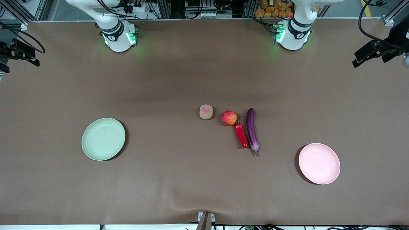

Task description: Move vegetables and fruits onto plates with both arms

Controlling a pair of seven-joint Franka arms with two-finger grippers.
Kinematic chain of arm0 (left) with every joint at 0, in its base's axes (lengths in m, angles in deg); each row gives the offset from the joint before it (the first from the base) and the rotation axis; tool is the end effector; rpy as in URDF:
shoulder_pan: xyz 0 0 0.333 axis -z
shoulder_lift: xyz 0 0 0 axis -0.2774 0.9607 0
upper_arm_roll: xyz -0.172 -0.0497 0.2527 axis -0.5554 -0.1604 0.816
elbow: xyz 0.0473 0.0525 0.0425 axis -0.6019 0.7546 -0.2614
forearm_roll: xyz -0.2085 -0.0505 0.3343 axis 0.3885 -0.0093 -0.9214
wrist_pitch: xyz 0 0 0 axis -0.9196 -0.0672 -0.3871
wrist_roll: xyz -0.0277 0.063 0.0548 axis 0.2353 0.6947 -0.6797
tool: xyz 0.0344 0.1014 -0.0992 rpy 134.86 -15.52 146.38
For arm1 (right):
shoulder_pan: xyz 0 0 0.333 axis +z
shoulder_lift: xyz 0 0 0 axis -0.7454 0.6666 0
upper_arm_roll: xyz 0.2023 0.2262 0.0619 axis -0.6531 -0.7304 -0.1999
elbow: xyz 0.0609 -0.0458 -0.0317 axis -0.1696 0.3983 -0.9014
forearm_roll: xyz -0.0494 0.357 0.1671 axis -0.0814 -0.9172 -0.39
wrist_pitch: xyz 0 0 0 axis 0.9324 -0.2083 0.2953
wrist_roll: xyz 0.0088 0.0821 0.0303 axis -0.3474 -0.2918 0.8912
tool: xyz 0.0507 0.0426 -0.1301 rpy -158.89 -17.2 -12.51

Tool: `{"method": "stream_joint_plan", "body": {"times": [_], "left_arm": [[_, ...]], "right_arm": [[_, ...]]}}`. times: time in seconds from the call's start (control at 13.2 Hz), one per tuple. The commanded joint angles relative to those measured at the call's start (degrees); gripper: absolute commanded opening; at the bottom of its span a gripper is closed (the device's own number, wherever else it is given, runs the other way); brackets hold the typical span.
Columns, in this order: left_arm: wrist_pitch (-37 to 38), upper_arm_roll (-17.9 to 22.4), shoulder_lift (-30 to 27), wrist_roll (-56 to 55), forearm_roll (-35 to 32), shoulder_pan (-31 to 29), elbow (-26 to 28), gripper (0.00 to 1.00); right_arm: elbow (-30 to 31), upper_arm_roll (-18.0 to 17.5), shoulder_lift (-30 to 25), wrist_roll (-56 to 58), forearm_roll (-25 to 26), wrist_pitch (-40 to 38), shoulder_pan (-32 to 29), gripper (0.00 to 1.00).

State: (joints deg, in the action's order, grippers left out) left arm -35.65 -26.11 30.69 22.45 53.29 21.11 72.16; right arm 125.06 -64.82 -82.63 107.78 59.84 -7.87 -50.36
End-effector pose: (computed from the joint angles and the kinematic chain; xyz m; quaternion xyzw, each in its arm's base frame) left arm 0.5125 -0.0389 0.6317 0.9960 0.0872 -0.0194 0.0013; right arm 0.5114 -0.0399 0.6166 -0.9921 -0.1179 0.0428 0.0069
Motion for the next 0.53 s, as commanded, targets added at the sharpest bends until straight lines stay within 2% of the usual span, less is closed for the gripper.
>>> {"method": "stream_joint_plan", "body": {"times": [0.0, 0.45], "left_arm": [[1.0, -0.2, 0.1, 0.7, -0.1, 0.0, -0.7, 1.00], [0.6, -0.2, 0.9, 1.1, -0.2, -0.3, -1.2, 1.00]], "right_arm": [[0.9, -1.1, -0.9, -0.1, 0.3, -0.1, -0.9, 1.00], [1.0, -1.1, -0.9, -0.2, 0.2, -0.6, 1.4, 1.00]]}}
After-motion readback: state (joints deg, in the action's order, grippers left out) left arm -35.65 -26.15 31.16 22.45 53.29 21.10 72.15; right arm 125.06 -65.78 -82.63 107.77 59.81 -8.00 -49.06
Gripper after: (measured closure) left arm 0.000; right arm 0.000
